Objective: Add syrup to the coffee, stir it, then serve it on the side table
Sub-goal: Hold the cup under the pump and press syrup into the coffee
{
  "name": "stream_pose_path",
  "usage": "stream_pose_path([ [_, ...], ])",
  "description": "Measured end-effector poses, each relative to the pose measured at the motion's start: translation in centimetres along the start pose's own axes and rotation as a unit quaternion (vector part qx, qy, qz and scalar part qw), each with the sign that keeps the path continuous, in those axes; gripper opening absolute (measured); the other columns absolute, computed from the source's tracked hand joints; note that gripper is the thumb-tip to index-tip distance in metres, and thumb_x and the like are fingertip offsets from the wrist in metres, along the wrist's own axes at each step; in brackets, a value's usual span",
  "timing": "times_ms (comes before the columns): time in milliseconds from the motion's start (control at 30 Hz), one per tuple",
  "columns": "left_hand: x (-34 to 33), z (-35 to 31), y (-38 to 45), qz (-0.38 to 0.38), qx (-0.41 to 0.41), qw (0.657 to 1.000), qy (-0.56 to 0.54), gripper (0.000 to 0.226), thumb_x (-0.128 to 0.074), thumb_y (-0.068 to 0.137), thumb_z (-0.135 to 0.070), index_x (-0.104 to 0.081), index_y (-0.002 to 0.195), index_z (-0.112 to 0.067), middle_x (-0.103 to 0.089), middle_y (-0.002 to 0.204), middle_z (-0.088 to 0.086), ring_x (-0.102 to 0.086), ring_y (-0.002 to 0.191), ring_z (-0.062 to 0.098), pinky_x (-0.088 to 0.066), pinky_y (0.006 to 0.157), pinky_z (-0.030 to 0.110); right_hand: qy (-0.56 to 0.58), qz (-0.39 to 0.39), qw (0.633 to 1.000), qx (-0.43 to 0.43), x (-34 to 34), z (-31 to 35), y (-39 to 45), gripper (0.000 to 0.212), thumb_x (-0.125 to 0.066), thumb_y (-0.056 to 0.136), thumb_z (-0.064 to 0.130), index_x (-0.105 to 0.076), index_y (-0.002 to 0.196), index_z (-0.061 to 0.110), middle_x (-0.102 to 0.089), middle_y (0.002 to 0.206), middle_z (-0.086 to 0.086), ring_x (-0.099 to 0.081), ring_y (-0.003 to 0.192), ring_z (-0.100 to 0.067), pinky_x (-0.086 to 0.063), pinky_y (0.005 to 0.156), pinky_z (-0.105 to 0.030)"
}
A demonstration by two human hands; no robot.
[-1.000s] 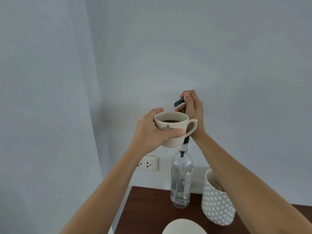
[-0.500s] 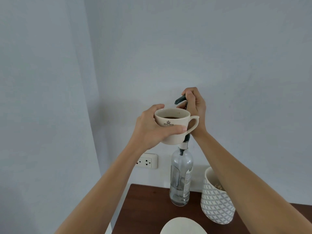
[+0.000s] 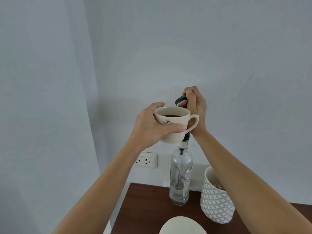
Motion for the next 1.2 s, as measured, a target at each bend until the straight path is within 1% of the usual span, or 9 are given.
stream_pose_path([
  [167, 0.04, -0.02, 0.00, 0.000, -0.001, 1.000, 0.008, 0.118, -0.083, 0.031, -0.062, -0.055, 0.140, -0.027, -0.067, 0.120, -0.008, -0.065, 0.111, 0.013, -0.058, 0.096, 0.037, 0.001, -0.005, 1.000, -0.005, 0.06, -0.23, 0.01, 0.023, -0.040, 0.095, 0.015, -0.052, 0.076, 0.009, -0.045, 0.050, -0.015, -0.045, 0.055, -0.031, -0.041, 0.057, -0.039],
  [267, 0.03, 0.02, 0.00, 0.000, 0.002, 1.000, 0.008, 0.117, -0.083, 0.031, -0.062, -0.055, 0.139, -0.028, -0.067, 0.120, -0.008, -0.066, 0.112, 0.014, -0.058, 0.096, 0.038, -0.006, -0.006, 1.000, 0.001, 0.08, -0.33, 0.09, 0.024, -0.040, 0.095, 0.014, -0.052, 0.078, 0.004, -0.045, 0.053, -0.024, -0.048, 0.057, -0.034, -0.043, 0.057, -0.043],
  [300, 0.03, 0.01, 0.03, 0.000, 0.002, 1.000, 0.007, 0.117, -0.083, 0.031, -0.062, -0.055, 0.139, -0.028, -0.067, 0.120, -0.008, -0.066, 0.112, 0.014, -0.058, 0.096, 0.038, -0.007, -0.007, 1.000, 0.002, 0.08, -0.35, 0.11, 0.024, -0.040, 0.095, 0.014, -0.052, 0.078, 0.003, -0.046, 0.053, -0.023, -0.048, 0.057, -0.034, -0.043, 0.057, -0.043],
  [433, 0.02, 0.00, 0.05, 0.001, 0.002, 1.000, 0.007, 0.118, -0.083, 0.031, -0.061, -0.055, 0.140, -0.027, -0.067, 0.120, -0.008, -0.066, 0.111, 0.013, -0.058, 0.095, 0.037, -0.010, -0.006, 1.000, 0.001, 0.05, -0.35, 0.13, 0.023, -0.039, 0.095, 0.011, -0.052, 0.078, 0.001, -0.048, 0.050, -0.014, -0.048, 0.055, -0.032, -0.042, 0.056, -0.040],
  [733, 0.02, 0.03, 0.04, 0.001, 0.003, 1.000, 0.000, 0.118, -0.083, 0.030, -0.060, -0.055, 0.139, -0.027, -0.067, 0.120, -0.008, -0.066, 0.109, 0.013, -0.059, 0.092, 0.033, -0.014, -0.008, 1.000, 0.005, 0.09, -0.41, 0.18, 0.023, -0.039, 0.093, 0.010, -0.051, 0.077, -0.003, -0.044, 0.055, -0.024, -0.045, 0.056, -0.039, -0.040, 0.055, -0.040],
  [833, 0.05, 0.03, 0.05, 0.001, 0.002, 1.000, 0.003, 0.117, -0.083, 0.030, -0.061, -0.055, 0.139, -0.027, -0.067, 0.120, -0.008, -0.066, 0.110, 0.012, -0.058, 0.093, 0.034, -0.020, -0.006, 1.000, 0.001, 0.10, -0.39, 0.15, 0.023, -0.039, 0.093, 0.008, -0.051, 0.077, -0.003, -0.046, 0.054, -0.018, -0.045, 0.055, -0.030, -0.039, 0.054, -0.036],
  [1000, 0.08, -0.06, 0.02, 0.002, 0.001, 1.000, 0.006, 0.117, -0.083, 0.031, -0.061, -0.055, 0.140, -0.028, -0.067, 0.119, -0.008, -0.066, 0.109, 0.011, -0.058, 0.091, 0.031, -0.021, -0.002, 1.000, 0.000, 0.09, -0.22, 0.06, 0.024, -0.038, 0.093, 0.006, -0.051, 0.076, -0.004, -0.045, 0.050, -0.006, -0.045, 0.052, -0.025, -0.037, 0.050, -0.028],
  [1133, 0.06, 0.05, -0.14, 0.004, -0.001, 1.000, 0.010, 0.117, -0.082, 0.031, -0.061, -0.055, 0.140, -0.028, -0.068, 0.118, -0.009, -0.066, 0.107, 0.009, -0.057, 0.088, 0.028, -0.021, -0.003, 1.000, 0.002, 0.07, -0.28, -0.19, 0.024, -0.038, 0.095, 0.010, -0.051, 0.079, -0.002, -0.045, 0.051, -0.018, -0.044, 0.053, -0.035, -0.041, 0.053, -0.041],
  [1200, 0.05, 0.17, -0.25, 0.003, 0.000, 1.000, 0.012, 0.117, -0.082, 0.031, -0.061, -0.055, 0.139, -0.027, -0.068, 0.117, -0.009, -0.066, 0.107, 0.010, -0.057, 0.089, 0.028, -0.030, -0.008, 1.000, 0.000, 0.07, -0.30, -0.38, 0.025, -0.038, 0.098, 0.013, -0.052, 0.081, 0.002, -0.047, 0.050, -0.018, -0.048, 0.053, -0.037, -0.045, 0.054, -0.043],
])
Point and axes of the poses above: each hand's wrist, its own y-axis towards the middle knuckle, its own x-axis out of the back of the hand, z = x × y, the point moved 2 cm from there along y, towards the middle knuckle
